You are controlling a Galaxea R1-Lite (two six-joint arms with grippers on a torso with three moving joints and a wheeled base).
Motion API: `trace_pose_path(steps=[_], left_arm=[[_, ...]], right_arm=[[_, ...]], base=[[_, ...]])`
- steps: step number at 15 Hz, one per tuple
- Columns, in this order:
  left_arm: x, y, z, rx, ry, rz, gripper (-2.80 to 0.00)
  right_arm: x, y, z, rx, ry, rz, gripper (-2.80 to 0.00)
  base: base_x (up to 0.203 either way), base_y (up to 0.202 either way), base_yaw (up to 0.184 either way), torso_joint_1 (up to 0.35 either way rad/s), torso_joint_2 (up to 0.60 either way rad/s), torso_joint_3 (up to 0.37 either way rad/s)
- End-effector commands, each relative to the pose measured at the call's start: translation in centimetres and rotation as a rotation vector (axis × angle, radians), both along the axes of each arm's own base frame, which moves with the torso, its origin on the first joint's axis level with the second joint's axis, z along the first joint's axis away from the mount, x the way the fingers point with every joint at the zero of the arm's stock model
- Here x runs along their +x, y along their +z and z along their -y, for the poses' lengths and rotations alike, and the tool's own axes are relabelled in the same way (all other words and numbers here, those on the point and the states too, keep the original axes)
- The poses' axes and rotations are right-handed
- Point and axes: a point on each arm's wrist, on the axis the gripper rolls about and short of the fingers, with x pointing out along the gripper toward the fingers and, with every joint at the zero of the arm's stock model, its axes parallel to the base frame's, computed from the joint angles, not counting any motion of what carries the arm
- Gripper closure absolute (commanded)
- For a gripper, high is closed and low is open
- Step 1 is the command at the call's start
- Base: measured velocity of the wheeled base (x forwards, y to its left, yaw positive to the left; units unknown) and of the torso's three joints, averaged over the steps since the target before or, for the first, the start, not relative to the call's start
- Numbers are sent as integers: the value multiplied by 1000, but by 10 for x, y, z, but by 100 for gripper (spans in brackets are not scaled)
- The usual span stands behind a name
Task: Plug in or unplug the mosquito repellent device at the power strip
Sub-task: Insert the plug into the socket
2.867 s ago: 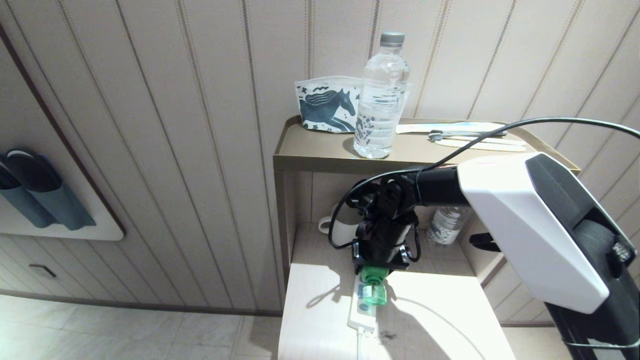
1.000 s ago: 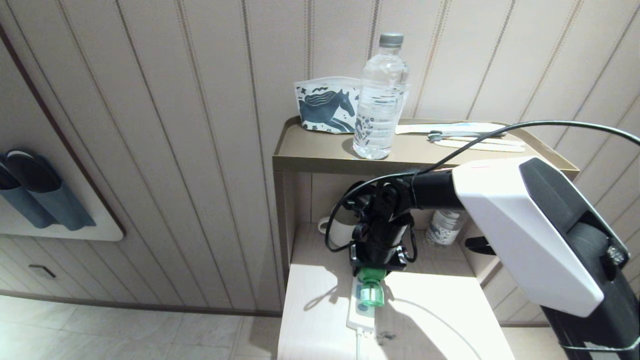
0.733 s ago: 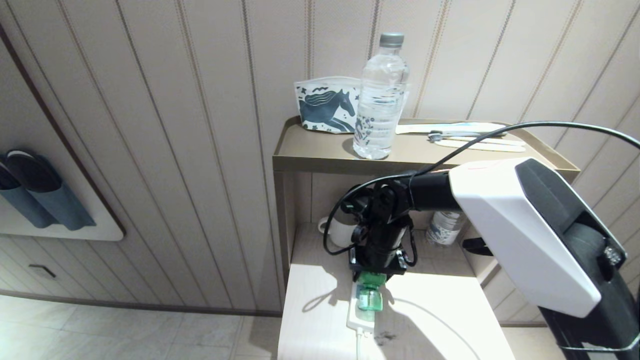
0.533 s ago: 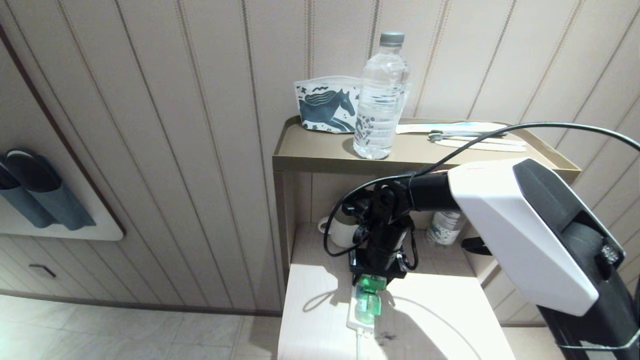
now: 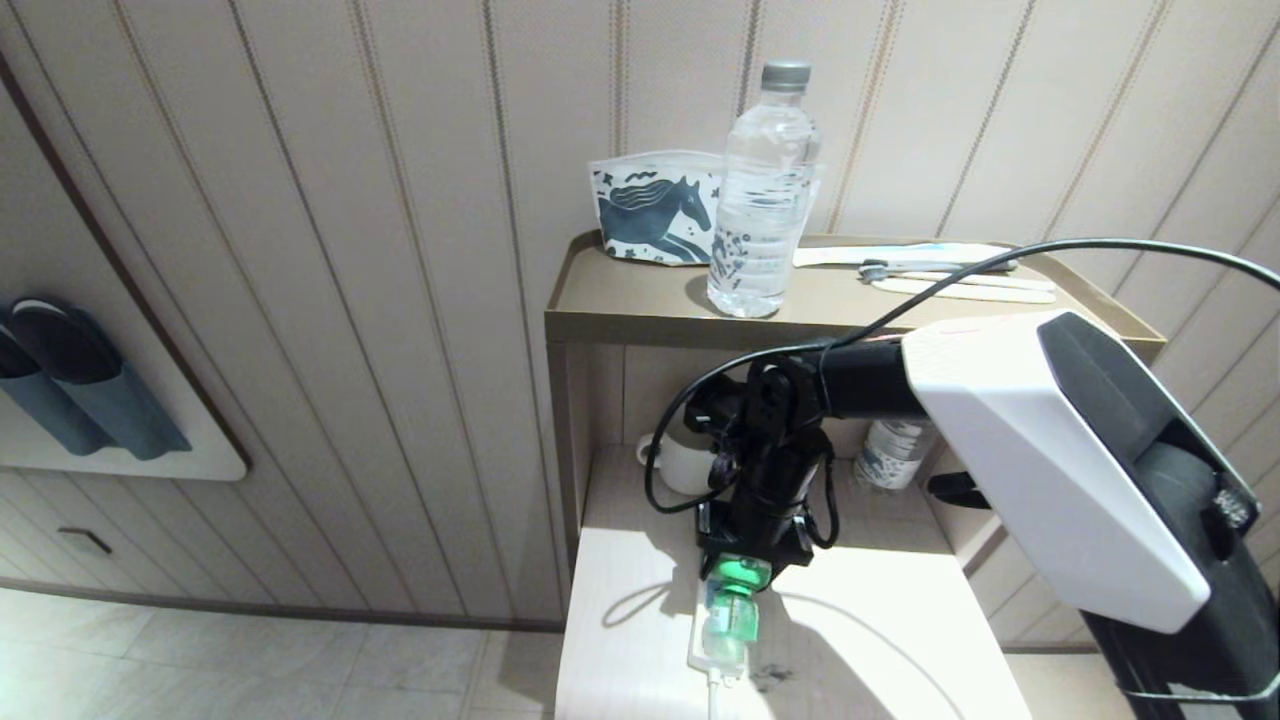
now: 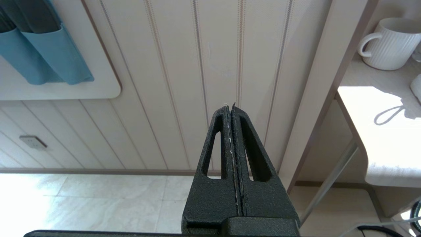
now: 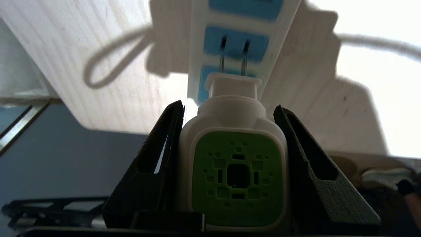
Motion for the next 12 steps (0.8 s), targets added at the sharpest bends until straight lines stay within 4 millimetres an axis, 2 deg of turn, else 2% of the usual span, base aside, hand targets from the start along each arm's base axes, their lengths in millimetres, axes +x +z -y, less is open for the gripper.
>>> trace_pose_path(steps=[1,5,12], left_arm=[[0,0,0,0,1,-2,0],[0,0,0,0,0,-2,0],[0,0,0,0,-1,-2,0]], right_arm=[[-4,6,-2,19,2,-6,0],[-5,14,-1,82,-22,-30,0],[-3,18,3,67,-48,0,0]], base=[[0,0,0,0,0,0],[0,0,0,0,0,0],[0,0,0,0,0,0]])
